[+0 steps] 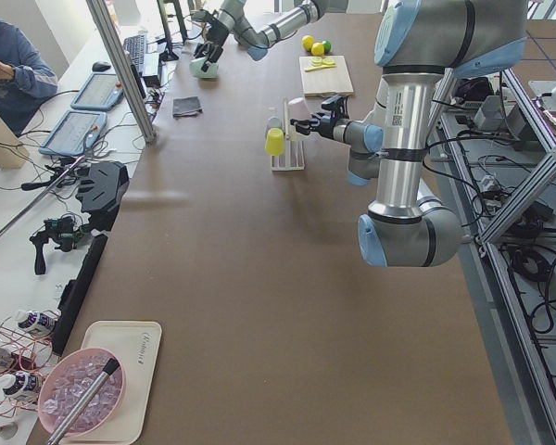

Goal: Place cup on cup holder

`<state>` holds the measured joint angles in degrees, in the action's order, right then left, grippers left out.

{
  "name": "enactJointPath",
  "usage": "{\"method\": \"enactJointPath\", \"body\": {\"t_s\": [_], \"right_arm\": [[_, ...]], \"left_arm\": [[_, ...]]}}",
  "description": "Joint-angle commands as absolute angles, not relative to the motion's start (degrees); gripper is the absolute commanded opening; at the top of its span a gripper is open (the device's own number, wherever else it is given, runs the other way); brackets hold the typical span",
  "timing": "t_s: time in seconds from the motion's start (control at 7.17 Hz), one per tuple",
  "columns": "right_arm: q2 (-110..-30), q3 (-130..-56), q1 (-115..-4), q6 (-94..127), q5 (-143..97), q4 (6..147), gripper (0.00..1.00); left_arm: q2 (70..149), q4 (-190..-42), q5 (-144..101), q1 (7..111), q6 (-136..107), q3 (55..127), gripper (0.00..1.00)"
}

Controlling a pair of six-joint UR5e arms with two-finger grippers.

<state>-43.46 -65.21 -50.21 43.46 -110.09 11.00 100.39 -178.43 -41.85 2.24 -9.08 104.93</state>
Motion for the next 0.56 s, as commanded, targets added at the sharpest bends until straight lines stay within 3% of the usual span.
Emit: {"method": "enactJointPath", "body": {"t_s": [0.0,0.42], "right_arm": [[-44.47,-64.25,-41.88,40.09,-98.23,-0.65,0.00],[-47.10,-64.60,-37.45,38.32,-96.85,-15.87,0.00]], "left_arm": [[102.20,-180.17,-38.61,0.70,-8.79,102.14,0.67],[102.13,-180.17,-36.30,0.79,-8.70,101.60,0.67]]}}
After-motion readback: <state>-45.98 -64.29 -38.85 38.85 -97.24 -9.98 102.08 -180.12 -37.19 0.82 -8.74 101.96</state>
